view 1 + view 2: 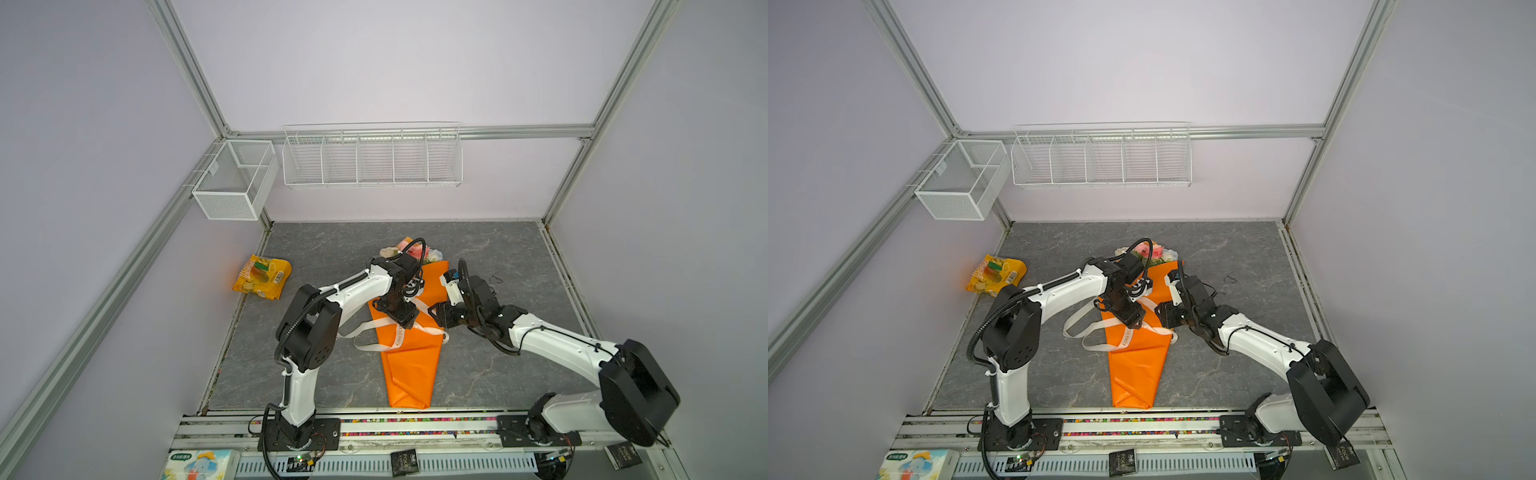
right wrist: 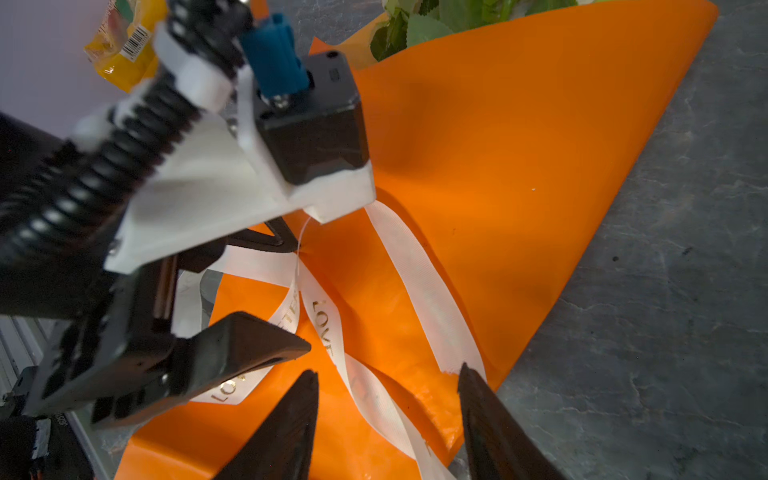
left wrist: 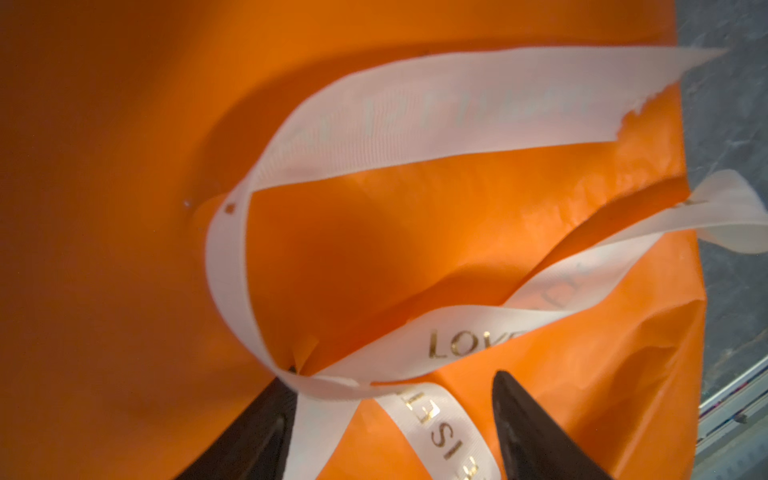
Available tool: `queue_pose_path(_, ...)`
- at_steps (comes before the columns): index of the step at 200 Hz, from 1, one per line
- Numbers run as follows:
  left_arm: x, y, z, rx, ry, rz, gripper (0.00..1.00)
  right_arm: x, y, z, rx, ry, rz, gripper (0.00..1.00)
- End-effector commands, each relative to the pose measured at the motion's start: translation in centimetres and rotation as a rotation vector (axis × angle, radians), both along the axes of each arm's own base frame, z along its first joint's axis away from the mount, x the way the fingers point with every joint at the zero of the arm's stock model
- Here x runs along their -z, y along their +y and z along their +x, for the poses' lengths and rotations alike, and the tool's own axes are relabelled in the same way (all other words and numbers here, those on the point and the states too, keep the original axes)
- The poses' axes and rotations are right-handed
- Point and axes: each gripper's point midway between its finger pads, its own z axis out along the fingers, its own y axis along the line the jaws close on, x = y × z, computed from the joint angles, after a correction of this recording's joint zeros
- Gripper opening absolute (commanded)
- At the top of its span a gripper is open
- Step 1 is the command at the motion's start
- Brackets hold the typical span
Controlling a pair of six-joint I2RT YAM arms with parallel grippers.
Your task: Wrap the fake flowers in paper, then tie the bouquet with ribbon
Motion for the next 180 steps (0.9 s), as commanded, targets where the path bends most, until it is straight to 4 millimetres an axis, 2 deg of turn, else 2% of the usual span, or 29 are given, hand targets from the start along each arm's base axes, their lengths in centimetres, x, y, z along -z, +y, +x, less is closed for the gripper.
queue_pose_path(1,-0.1,0.7,0.7,0.041,-0.049,0.036,0.75,-0.4,0.3,0.6,0.011,-0.010,0.027,0.57)
queue_pose_path(30,-1.2,0.5,1.0,0.056,-0.077,0.006,0.75,0.0,-0.2,0.4,0.034,-0.009,0.024,0.57)
queue_pose_path(47,-0.3,1.3,0.7,0.068,-0.039,0.039,0.77,-0.1,-0.5,0.3,0.042,-0.019,0.025,0.57)
queue_pose_path(78,1.3,1.8,-0.5,0.092,0.064,0.057,0.71,-0.5,-1.0,0.4,0.059,-0.037,0.013,0.57)
queue_pose_path(92,1.5,1.8,-0.7,0.099,0.088,0.041,0.66,-0.4,-1.1,0.4,0.060,-0.035,0.010,0.57)
queue_pose_path(124,1.2,1.4,-0.7,0.097,0.110,0.008,0.47,-0.4,-1.1,0.5,0.065,-0.035,0.007,0.57)
queue_pose_path(154,0.7,1.0,-0.4,0.084,0.088,-0.013,0.25,-0.2,-1.2,0.5,0.075,-0.028,-0.001,0.57)
queue_pose_path(180,0.1,1.0,-0.1,0.077,0.061,-0.024,0.11,0.0,-1.2,0.6,0.079,-0.021,0.001,0.57)
